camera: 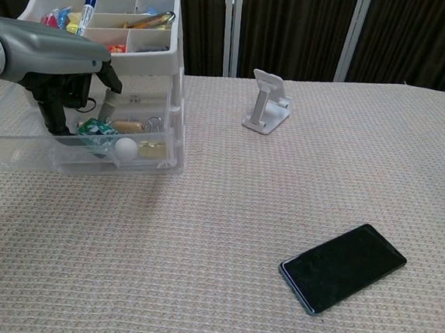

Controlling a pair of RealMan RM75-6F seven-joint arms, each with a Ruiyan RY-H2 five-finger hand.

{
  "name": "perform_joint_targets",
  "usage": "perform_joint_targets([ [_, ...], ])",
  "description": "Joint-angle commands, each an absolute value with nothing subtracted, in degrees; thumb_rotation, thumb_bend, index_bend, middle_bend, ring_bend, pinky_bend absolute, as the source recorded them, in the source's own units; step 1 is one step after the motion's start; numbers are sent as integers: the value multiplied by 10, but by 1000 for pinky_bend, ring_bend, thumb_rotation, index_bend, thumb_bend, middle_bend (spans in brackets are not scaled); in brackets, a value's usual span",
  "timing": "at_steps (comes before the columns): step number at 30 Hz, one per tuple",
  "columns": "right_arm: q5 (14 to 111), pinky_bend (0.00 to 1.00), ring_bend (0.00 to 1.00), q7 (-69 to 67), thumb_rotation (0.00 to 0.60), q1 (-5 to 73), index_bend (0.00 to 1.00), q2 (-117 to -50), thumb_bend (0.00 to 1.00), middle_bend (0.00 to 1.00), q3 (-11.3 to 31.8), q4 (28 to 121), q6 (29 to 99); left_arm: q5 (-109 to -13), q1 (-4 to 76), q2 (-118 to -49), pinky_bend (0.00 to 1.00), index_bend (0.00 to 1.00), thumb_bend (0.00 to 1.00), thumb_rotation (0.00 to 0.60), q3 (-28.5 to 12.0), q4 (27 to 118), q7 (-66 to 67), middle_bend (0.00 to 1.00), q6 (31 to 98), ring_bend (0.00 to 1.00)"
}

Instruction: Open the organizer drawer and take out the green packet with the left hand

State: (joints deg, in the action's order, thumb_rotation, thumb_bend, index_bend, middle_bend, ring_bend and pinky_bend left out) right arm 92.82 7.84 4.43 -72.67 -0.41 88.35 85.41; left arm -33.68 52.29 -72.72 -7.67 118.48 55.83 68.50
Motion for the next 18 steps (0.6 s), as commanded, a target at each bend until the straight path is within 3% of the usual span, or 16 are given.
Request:
perform_joint_targets([
  [1, 928, 0, 0, 79, 600, 44, 0, -727, 0, 0, -4, 883, 854, -347, 521, -720, 795, 537, 260, 600, -74, 1190, 546, 1000, 689, 966],
  [18, 931, 0, 0, 79, 600, 42, 0, -726, 0, 0, -5, 886, 858, -467, 475, -629, 795, 544, 259, 600, -59, 1275, 457, 1000, 719, 967],
])
